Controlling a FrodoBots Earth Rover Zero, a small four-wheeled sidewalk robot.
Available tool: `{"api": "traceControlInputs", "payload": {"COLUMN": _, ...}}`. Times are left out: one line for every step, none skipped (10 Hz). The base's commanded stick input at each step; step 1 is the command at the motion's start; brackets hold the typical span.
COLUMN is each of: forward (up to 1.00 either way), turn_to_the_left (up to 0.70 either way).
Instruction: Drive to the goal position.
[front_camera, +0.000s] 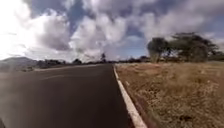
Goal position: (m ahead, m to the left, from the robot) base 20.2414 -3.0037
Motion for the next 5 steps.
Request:
{"api": "traceControlInputs", "payload": {"forward": 0.5, "turn_to_the_left": 0.0}}
{"api": "traceControlInputs", "payload": {"forward": 0.5, "turn_to_the_left": 0.0}}
{"api": "traceControlInputs", "payload": {"forward": 0.5, "turn_to_the_left": 0.0}}
{"api": "traceControlInputs", "payload": {"forward": 0.5, "turn_to_the_left": 0.0}}
{"api": "traceControlInputs", "payload": {"forward": 0.5, "turn_to_the_left": 0.0}}
